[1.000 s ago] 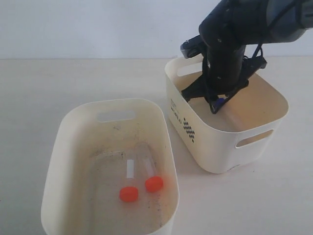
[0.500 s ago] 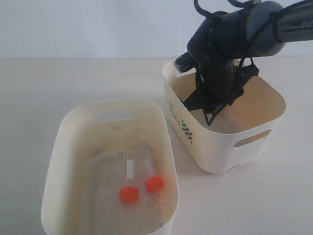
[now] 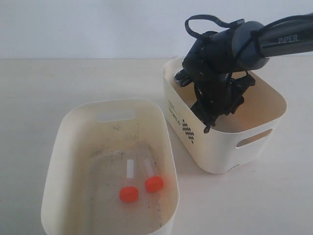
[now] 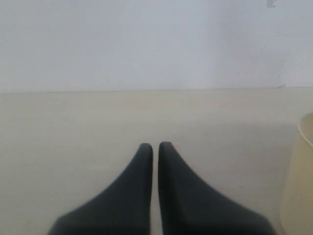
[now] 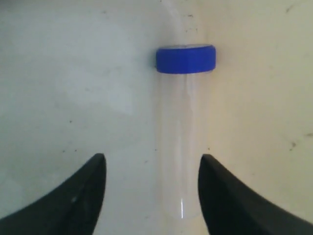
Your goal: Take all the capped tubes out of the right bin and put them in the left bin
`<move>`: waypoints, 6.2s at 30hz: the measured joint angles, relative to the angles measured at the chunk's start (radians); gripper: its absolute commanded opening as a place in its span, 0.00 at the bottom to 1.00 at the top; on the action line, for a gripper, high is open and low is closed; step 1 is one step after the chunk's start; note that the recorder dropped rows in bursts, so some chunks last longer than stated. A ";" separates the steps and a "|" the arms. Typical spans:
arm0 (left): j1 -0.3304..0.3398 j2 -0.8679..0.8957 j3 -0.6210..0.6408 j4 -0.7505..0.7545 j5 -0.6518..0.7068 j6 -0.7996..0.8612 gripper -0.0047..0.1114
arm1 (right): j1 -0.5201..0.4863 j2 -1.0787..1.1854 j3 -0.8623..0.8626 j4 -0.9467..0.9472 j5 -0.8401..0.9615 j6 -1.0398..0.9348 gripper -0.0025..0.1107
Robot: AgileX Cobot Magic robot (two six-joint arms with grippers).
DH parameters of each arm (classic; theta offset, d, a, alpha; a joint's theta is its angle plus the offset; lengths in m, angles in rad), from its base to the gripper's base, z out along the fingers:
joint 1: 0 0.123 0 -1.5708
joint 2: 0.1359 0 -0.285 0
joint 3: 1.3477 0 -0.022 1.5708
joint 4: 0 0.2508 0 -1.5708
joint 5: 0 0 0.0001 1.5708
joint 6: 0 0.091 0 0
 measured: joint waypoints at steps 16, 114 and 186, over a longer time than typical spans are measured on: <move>0.000 0.000 0.000 0.000 0.000 0.000 0.08 | 0.000 0.027 -0.001 -0.004 0.027 0.010 0.54; 0.000 0.000 0.000 0.000 0.000 0.000 0.08 | 0.003 0.054 -0.009 -0.092 0.099 0.059 0.02; 0.000 0.000 0.000 0.000 0.000 0.000 0.08 | 0.315 -0.646 0.121 0.107 -0.018 0.214 0.04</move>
